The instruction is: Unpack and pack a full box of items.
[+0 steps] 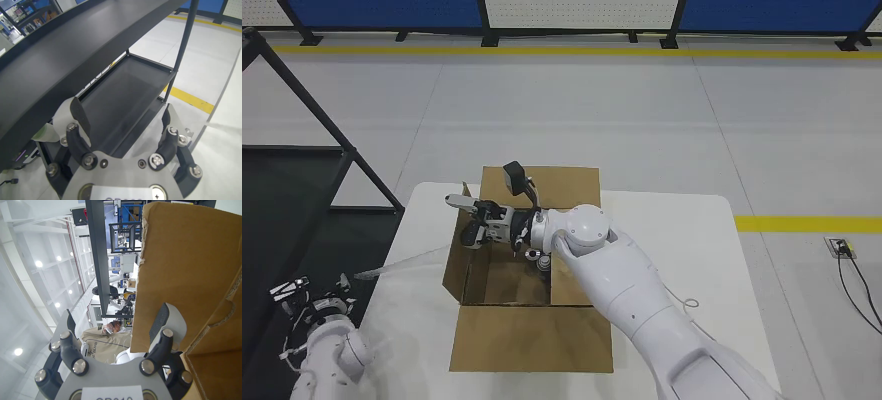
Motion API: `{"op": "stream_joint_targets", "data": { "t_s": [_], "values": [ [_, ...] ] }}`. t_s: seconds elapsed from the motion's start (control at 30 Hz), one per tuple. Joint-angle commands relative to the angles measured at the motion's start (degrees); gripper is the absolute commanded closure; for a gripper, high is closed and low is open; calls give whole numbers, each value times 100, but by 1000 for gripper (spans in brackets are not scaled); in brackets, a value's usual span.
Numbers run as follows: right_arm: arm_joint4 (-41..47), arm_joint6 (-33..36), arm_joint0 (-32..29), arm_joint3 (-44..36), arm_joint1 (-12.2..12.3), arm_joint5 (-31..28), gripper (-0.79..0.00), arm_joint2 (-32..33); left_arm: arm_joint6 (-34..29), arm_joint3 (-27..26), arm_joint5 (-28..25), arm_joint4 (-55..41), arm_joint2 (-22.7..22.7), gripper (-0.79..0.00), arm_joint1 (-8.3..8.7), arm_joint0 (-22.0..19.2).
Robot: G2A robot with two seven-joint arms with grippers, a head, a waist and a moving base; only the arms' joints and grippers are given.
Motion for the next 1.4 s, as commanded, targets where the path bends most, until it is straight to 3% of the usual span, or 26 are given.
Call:
{"op": "stream_joint_targets", "data": {
  "t_s": [0.0, 0.2, 0.37, 0.5, 0.67, 0.83, 1.13, 1.23, 1.37],
  "values": [
    [-8, 5, -2, 1, -1, -5, -785, 8, 71, 31, 136, -13, 3, -785, -12, -20],
    [-34, 11, -8, -1, -6, -4, -785, 34, 480, -42, 81, -324, -36, -785, -55, 11],
    [-63, 22, -10, -4, -10, 1, -785, 50, 934, -716, -390, -912, -126, -785, -110, 392],
    [-74, 9, -8, -6, -25, 43, -785, 53, 1019, -1684, -1047, -1494, -237, -785, -145, 985],
    [-82, -11, -3, -32, -89, 133, -785, -1, 884, -3152, -2283, -2519, -497, -785, -173, 1982],
    [-36, -212, 12, -14, -219, 191, -785, -97, 945, -4182, -3242, -2982, -796, -785, -176, 2815],
    [-171, -832, 142, 276, -557, 261, -785, -414, 1292, -5182, -4697, -3133, -1136, -785, -189, 3904],
    [-183, -871, 194, 409, -640, 243, -785, -461, 1203, -5380, -5000, -3115, -1152, -785, -191, 4128],
    [-186, -852, 260, 565, -715, 179, -785, -477, 1161, -5493, -5015, -2690, -1061, -785, -196, 4192]
  ]
}}
